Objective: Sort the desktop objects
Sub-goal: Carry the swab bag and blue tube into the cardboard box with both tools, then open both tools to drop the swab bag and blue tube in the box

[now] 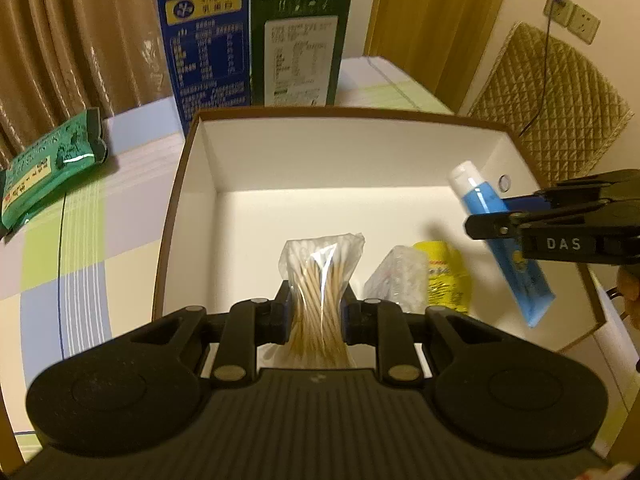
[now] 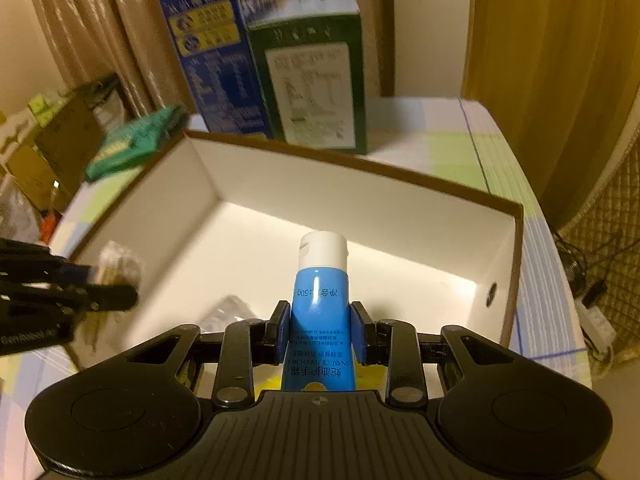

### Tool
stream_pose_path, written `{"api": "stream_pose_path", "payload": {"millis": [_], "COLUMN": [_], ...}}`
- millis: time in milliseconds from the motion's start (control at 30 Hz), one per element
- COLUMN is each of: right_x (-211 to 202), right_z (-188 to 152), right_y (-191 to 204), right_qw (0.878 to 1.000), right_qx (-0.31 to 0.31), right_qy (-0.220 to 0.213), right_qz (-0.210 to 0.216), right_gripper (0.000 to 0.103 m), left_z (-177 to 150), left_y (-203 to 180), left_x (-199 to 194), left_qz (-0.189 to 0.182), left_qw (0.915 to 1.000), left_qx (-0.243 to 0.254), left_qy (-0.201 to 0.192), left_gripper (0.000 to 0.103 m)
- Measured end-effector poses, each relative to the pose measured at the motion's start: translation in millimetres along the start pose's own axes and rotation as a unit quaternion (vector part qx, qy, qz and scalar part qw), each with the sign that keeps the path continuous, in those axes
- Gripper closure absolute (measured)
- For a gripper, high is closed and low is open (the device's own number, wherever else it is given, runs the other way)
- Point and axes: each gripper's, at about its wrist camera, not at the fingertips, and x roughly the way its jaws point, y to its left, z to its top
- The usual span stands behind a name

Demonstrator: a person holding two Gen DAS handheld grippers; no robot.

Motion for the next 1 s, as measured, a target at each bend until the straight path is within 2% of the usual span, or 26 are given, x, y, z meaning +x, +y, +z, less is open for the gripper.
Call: {"api": "stream_pose_path", "payload": {"millis": [200, 300, 533, 1000], "right_x": [13.0, 15.1, 22.4, 24.4], "right_z": [-6.6, -9.8, -13.5, -13.3], "right_y": [-7.0, -9.0, -12.0, -12.4], "right_qw": [0.998, 0.997, 0.994, 0.992], "right_qx": [-0.008, -0.011, -0.028, -0.04], "right_qy": [0.027, 0.037, 0.051, 0.064], "right_qz": [-0.055, -0.07, -0.091, -0.1], "right_gripper": [0.075, 0.075, 0.075, 0.074], "left_z": [1.6, 2.4, 3.7, -1.2], "left_y": [4.9, 6.0, 3.9, 3.9], "left_x": [20.3, 29.0, 44.7, 61.7], "left_qz": [0.005, 0.006, 0.004, 0.011], "left_qw": [0.9997, 0.9994, 0.9986, 0.9969], "left_qx": [0.002, 0.005, 0.015, 0.016], "left_qy": [0.023, 0.033, 0.051, 0.077], "left_gripper": [0.085, 0.085, 0.085, 0.083]}}
